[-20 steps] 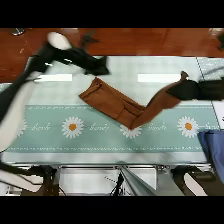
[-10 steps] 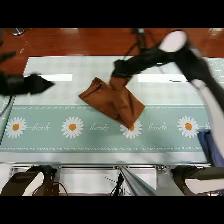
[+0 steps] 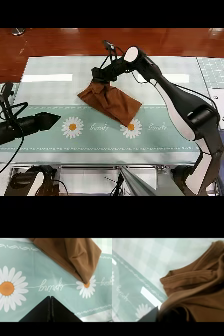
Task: Fold the shirts.
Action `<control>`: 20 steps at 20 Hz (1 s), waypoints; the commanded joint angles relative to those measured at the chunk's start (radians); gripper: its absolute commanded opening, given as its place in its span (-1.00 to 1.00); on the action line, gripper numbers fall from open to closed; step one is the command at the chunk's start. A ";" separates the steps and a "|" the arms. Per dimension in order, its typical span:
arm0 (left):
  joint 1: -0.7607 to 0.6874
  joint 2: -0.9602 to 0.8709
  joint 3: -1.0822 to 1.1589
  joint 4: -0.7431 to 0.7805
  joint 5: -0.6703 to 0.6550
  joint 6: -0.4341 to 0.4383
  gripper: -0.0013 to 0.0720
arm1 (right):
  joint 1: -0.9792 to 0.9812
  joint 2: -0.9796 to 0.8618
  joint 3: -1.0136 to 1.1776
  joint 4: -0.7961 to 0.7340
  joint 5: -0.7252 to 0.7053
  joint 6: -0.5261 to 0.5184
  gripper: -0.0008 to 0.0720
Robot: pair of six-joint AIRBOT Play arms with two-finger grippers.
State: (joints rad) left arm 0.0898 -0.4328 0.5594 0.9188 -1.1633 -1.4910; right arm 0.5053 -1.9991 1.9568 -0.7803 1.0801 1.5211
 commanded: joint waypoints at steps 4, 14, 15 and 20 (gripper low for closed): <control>0.001 0.002 -0.050 -0.019 0.068 -0.006 -0.91 | -0.035 0.001 0.016 -0.040 0.300 -0.028 0.75; 0.001 0.002 -0.050 -0.018 0.083 -0.006 -0.91 | -0.397 0.778 -0.536 -0.653 0.182 0.130 0.75; 0.001 0.002 -0.050 -0.018 0.083 -0.006 -0.91 | -0.406 0.893 -0.732 -0.668 0.041 0.207 0.75; 0.001 0.002 -0.050 -0.018 0.092 -0.006 -0.91 | -0.389 1.129 -1.442 -0.213 -0.415 0.334 0.72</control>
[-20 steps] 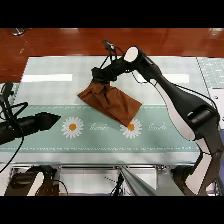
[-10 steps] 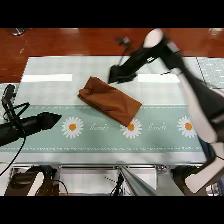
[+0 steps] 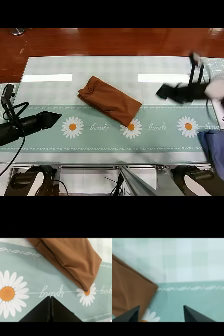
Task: Fold the shirts.
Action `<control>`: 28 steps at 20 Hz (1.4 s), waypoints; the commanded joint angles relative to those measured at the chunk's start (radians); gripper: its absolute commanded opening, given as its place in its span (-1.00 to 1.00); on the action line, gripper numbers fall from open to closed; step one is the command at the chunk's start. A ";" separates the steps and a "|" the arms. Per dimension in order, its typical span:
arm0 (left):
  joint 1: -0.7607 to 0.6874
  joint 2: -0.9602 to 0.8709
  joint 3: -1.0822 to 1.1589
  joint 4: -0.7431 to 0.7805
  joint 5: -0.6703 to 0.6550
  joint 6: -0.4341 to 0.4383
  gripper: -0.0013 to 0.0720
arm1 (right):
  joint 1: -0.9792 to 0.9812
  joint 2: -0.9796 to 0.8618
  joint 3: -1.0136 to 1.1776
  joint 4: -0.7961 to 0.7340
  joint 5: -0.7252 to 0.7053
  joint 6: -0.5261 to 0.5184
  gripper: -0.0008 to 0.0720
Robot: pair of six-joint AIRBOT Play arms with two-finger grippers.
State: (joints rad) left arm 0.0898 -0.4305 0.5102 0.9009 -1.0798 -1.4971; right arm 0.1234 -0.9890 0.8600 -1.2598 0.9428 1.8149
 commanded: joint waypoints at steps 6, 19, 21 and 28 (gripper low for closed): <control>0.001 0.000 -0.001 0.000 0.023 0.000 -0.91 | -0.007 -0.199 -0.350 0.800 -0.120 -0.479 0.72; 0.001 0.000 -0.001 -0.005 0.051 -0.027 -0.91 | 0.117 -0.616 0.102 0.767 0.037 -0.538 -0.67; 0.001 0.000 -0.001 -0.009 0.051 -0.027 -0.91 | 0.123 -0.615 0.190 0.726 0.067 -0.541 -0.90; 0.001 0.000 -0.001 -0.039 0.048 -0.026 -0.91 | 0.065 -0.614 0.807 0.497 0.348 -0.399 -0.90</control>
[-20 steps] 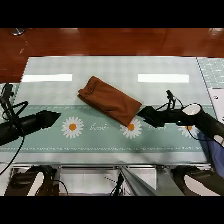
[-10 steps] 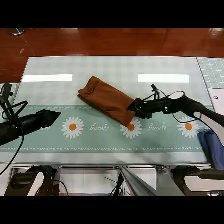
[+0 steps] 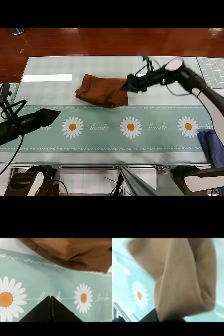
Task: Fold the shirts.
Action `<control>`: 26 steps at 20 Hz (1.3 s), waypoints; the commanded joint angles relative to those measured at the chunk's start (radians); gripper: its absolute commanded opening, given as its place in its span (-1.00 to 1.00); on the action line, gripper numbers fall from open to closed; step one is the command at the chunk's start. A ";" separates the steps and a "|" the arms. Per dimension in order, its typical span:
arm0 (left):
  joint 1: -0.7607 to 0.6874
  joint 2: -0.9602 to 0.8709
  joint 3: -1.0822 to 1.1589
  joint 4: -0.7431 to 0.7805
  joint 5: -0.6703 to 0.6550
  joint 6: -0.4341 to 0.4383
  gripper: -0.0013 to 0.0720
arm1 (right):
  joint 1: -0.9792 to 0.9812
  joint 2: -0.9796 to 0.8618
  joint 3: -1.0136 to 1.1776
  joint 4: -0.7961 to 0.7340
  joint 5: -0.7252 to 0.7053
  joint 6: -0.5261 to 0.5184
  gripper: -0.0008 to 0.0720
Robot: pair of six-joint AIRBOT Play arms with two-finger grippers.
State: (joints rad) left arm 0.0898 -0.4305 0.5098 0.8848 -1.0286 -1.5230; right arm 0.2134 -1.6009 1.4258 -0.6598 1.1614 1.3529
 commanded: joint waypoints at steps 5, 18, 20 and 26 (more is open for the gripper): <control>-0.010 0.000 0.000 -0.113 -0.023 0.000 -0.91 | -0.191 -0.001 0.594 -0.268 0.311 0.228 -0.90; -0.289 0.000 -0.004 -0.132 0.026 0.004 -0.91 | -0.908 0.272 0.554 -0.340 0.695 0.389 -0.90; -0.316 0.000 -0.004 -0.131 0.045 0.003 -0.91 | -1.003 0.349 0.473 -0.418 0.695 0.377 -0.90; -0.340 0.000 -0.004 -0.131 0.132 0.004 -0.91 | -1.312 0.611 0.154 -0.711 0.696 0.269 -0.90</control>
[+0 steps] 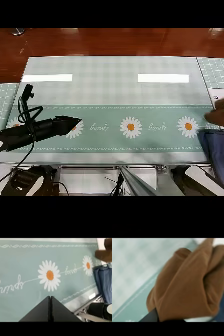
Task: Fold the shirts.
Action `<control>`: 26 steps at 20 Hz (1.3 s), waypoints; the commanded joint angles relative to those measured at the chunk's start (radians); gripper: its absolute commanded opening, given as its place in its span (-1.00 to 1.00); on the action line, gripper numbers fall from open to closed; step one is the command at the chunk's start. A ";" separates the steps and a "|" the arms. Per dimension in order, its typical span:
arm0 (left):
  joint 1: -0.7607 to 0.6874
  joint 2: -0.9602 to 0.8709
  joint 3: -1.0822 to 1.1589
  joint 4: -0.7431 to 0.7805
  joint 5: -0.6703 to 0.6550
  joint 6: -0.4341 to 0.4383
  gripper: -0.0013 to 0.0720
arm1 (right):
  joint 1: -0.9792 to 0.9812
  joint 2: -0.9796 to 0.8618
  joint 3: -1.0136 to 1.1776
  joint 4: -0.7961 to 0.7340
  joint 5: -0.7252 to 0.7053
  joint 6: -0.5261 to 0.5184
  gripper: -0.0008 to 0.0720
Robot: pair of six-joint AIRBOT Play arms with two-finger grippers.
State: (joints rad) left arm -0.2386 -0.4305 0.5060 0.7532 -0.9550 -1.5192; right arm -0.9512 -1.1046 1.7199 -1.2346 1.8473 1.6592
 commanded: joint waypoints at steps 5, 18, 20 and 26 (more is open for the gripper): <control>-0.011 0.000 0.000 0.002 0.108 0.000 -0.91 | -0.309 0.316 -0.373 -0.326 0.008 0.021 -0.90; 0.193 -0.228 0.193 0.003 -0.014 0.167 -0.91 | -0.289 0.220 -0.292 0.156 -0.373 0.054 -0.80; 0.322 -0.308 0.401 0.002 -0.086 0.174 -0.91 | -0.149 0.143 -0.240 0.508 -0.520 -0.006 -0.90; 0.235 -0.528 0.929 0.076 -0.291 0.197 -0.92 | 0.885 -0.019 -0.160 0.076 -0.749 -0.108 -0.90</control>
State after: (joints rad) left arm 0.0433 -0.8860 1.2598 0.7681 -1.1503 -1.3437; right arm -0.5064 -1.0500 1.5356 -0.9287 1.2228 1.5902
